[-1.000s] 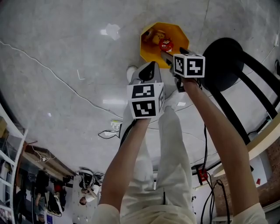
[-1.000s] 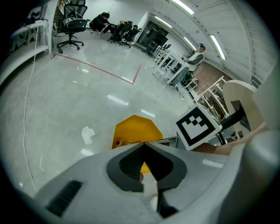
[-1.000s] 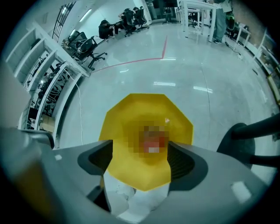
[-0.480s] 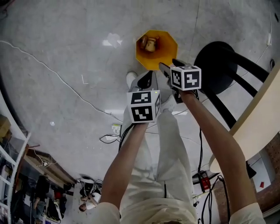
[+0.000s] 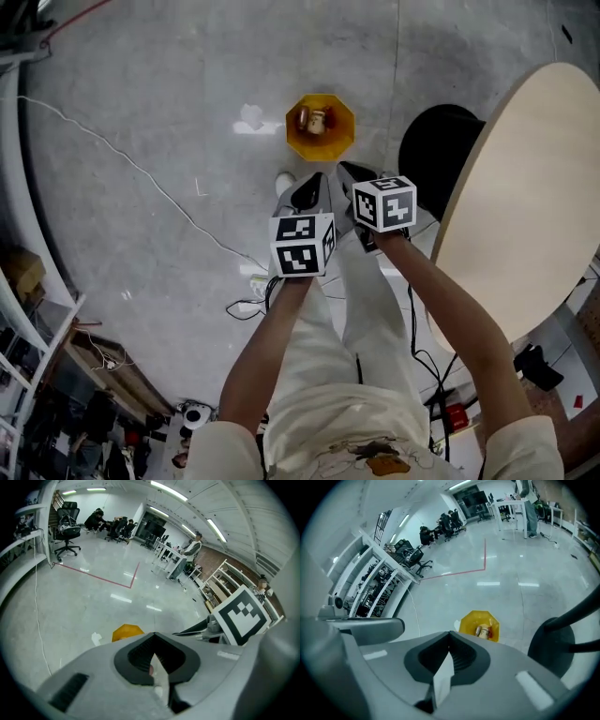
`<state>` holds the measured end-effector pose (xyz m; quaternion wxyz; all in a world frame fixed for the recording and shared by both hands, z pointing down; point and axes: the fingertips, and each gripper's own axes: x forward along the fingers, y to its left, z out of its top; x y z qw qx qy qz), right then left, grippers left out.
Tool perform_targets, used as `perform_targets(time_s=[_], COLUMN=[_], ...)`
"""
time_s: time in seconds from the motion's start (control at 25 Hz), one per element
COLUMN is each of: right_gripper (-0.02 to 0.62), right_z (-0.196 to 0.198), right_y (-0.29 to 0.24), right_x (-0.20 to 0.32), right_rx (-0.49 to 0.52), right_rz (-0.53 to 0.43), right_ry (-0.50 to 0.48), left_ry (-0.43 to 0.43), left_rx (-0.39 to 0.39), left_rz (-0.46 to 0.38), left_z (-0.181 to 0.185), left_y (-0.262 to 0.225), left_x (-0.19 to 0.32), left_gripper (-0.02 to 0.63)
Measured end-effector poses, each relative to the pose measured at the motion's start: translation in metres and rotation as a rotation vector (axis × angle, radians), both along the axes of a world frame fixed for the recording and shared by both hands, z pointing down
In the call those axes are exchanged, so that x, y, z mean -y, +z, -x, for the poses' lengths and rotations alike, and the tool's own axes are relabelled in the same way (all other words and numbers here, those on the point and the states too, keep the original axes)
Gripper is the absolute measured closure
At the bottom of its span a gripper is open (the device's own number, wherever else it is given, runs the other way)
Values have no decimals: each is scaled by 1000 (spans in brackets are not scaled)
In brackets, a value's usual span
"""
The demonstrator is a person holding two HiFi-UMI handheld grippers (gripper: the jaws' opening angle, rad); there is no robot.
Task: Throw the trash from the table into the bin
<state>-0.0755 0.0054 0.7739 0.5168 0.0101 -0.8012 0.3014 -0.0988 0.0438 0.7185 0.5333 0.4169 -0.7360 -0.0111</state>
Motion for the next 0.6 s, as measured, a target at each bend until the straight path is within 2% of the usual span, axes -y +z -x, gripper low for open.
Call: perform_targets(time_s=[0.28,0.6], right_gripper=[589,589], right_z=[-10,-81], right_y=[-124,-235], right_x=[2,35], right_rx=[177,315], right_rz=[35,23], right_ry=[20,64], left_ry=[50,120], left_rx=[64,156], left_rz=[-18,-95], left_z=[-28,-97], left_y=[-87,-199], left_x=[6,27], left_gripper=[603,603])
